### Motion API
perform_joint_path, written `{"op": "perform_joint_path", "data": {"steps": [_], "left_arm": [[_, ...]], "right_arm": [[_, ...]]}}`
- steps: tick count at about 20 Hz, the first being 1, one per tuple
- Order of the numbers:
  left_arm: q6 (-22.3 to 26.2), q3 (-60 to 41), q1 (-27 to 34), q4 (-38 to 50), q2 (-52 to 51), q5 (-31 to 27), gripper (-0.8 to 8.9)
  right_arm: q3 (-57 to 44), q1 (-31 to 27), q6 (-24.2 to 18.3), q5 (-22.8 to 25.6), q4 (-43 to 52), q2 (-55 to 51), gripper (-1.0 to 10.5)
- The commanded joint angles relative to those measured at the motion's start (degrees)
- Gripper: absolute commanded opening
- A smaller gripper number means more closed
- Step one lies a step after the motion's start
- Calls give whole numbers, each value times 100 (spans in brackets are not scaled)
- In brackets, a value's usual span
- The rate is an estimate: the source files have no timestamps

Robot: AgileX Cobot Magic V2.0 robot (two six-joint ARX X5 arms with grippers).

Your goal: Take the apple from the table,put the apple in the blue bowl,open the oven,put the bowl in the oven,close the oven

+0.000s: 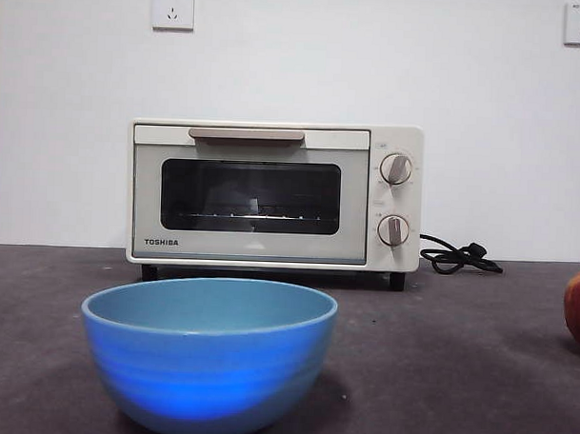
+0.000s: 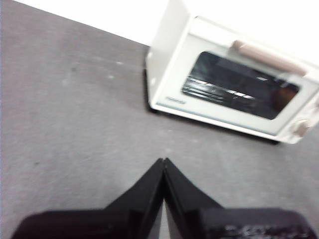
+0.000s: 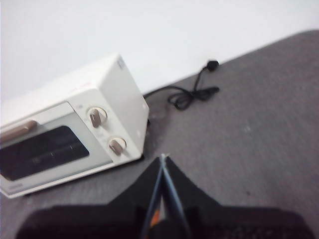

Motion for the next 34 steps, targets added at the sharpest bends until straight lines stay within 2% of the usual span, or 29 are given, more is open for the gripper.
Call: {"op": "perform_joint_path", "data": {"steps": [1,5,10,16,19,22,25,27,28,32,34], "left_arm": [[-122,546,13,-293,409,223,-5],[-120,1394,13,-874,1141,472,-5],[-2,2385,13,-1685,2122,507,-5],[579,3169,11,-2586,3154,507,-4],[763,3198,11,-2981,3547,507,-4],[1093,3198,9,-3333,3716,511,-4],[1191,3198,-52,-3475,3744,511,-4],[1233,3198,-118,-3512,3744,514,-4],[1283,3198,-170,-3512,3744,525,-4],[1296,3198,-356,-3493,3744,815,-4],[1296,3198,-448,-3499,3744,811,-4]], "right_arm": [[570,0,63,15,-562,544,-8],[1394,0,-4,-9,-1567,1491,-8],[2284,0,-492,-345,-2706,2741,-1],[2855,0,-599,-393,-3071,3882,-1],[3082,0,-1274,-798,-3233,4444,0],[3335,2,-1467,-855,-3493,4900,17],[3541,2,-1469,-857,-3515,5316,200],[3604,55,-1467,-857,-3523,5584,208],[3615,129,-1464,-859,-3521,5729,253],[3615,420,-1491,-787,-3364,6347,548],[3617,542,-1561,-496,-3209,6623,619]]}}
